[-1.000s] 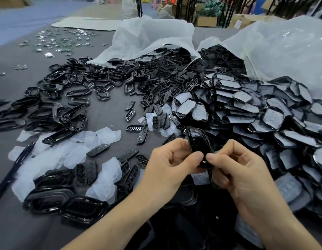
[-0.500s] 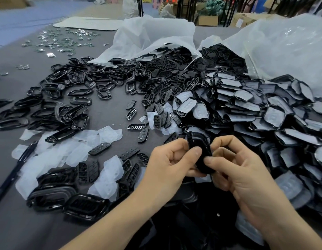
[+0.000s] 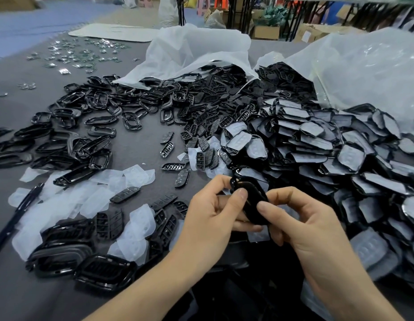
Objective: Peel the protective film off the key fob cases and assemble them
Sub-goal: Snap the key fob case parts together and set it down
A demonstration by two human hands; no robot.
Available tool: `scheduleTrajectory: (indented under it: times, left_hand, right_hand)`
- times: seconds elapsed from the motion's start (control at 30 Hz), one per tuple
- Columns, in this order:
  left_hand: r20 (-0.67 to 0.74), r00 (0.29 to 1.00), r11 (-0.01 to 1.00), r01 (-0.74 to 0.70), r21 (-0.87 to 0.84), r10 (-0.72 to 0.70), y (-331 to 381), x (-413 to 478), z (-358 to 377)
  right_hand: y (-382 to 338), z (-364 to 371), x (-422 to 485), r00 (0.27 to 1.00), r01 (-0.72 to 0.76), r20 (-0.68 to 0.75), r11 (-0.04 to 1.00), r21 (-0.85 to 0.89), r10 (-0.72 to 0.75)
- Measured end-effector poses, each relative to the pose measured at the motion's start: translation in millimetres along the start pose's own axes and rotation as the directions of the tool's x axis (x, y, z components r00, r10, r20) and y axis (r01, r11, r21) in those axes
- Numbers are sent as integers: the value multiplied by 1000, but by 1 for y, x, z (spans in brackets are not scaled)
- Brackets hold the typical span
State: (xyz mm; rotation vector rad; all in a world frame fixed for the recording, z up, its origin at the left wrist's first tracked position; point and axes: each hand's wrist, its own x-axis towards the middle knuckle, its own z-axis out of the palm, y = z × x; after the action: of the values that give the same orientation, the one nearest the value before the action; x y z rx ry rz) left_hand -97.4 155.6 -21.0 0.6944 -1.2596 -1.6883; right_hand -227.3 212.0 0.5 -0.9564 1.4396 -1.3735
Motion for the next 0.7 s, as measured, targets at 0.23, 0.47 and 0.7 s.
scheduleTrajectory:
  times: [0.23,0.47,0.7]
  left_hand:
    - [-68,994,991,-81,104,88,-1,-1,2]
    - [-59,992,980,-96,175,107,-3,-1,-1]
    - [-21,998,998,-56,36,57,0,0,0]
  right_hand:
    - [0,4,-1,997,62,-46,998,16,-62]
    - [2,3,0,999,42,6,998,51,-43]
    - [-1,2,0,1000,-8,11,997,79,7]
